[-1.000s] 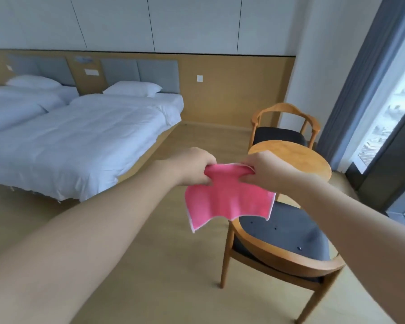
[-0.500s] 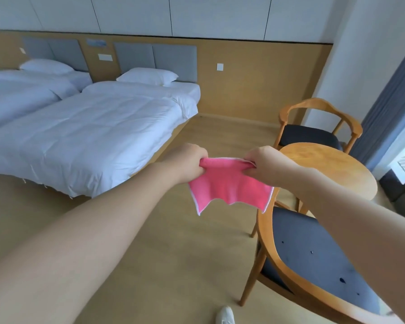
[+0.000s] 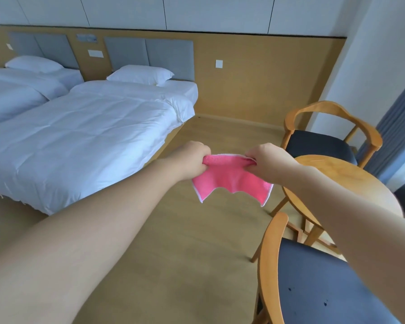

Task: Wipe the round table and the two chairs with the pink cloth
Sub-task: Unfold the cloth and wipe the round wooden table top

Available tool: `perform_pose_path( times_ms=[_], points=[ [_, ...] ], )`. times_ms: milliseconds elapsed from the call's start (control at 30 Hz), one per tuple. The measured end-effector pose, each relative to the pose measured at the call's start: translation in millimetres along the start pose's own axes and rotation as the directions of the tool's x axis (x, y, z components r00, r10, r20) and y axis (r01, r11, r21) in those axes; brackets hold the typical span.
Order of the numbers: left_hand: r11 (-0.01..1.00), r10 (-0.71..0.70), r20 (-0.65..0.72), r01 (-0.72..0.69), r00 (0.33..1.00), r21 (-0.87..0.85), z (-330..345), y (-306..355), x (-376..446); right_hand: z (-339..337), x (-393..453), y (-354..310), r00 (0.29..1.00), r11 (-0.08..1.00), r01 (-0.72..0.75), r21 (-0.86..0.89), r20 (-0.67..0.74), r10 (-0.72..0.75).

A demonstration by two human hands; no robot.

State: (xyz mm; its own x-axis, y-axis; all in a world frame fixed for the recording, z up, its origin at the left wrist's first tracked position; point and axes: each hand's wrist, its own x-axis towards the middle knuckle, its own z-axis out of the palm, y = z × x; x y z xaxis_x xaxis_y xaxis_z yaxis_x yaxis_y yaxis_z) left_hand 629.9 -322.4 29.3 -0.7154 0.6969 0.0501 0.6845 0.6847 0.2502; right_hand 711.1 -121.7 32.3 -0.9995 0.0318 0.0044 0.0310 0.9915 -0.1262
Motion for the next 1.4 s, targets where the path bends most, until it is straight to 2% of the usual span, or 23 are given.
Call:
perform_pose_path(
  times_ms=[300,500,600,733,933,1067,1300,1400],
  points=[
    [0.99,0.136,-0.018,-0.137,0.99,-0.039,21.7,-54.7,154.5,21.5,109.4,67.0,0.994,0.993,-0.11,0.04,-0.007,0.11],
    [0.958,0.268,0.045,-0.261,0.962,-0.12,41.0,-93.5,287.6,40.5,195.2,120.1,0.952,0.949,-0.302,0.086,-0.021,0.305],
    [0.922,0.381,0.138,-0.366,0.914,-0.124,51.2,-98.7,349.3,46.2,219.9,143.2,0.911,0.908,-0.409,0.09,-0.015,0.412],
    [0.876,0.482,0.176,-0.47,0.858,-0.107,63.4,-84.3,422.2,48.0,232.1,180.5,0.842,0.839,-0.538,0.08,0.007,0.539],
    [0.766,0.642,0.255,-0.615,0.723,-0.186,109.1,-22.3,503.3,58.9,226.4,251.0,0.695,0.691,-0.718,0.084,0.047,0.717],
    [0.692,0.71,0.286,-0.713,0.643,-0.115,144.1,29.2,558.0,74.3,218.7,313.2,0.613,0.608,-0.789,0.086,0.062,0.787],
    [0.629,0.744,0.409,-0.76,0.528,-0.163,199.1,128.0,647.9,88.2,194.1,421.6,0.43,0.415,-0.9,0.13,0.12,0.895],
    [0.609,0.76,0.432,-0.765,0.486,-0.209,214.8,169.0,673.2,90.3,178.1,456.4,0.327,0.306,-0.94,0.154,0.133,0.936]
  ],
)
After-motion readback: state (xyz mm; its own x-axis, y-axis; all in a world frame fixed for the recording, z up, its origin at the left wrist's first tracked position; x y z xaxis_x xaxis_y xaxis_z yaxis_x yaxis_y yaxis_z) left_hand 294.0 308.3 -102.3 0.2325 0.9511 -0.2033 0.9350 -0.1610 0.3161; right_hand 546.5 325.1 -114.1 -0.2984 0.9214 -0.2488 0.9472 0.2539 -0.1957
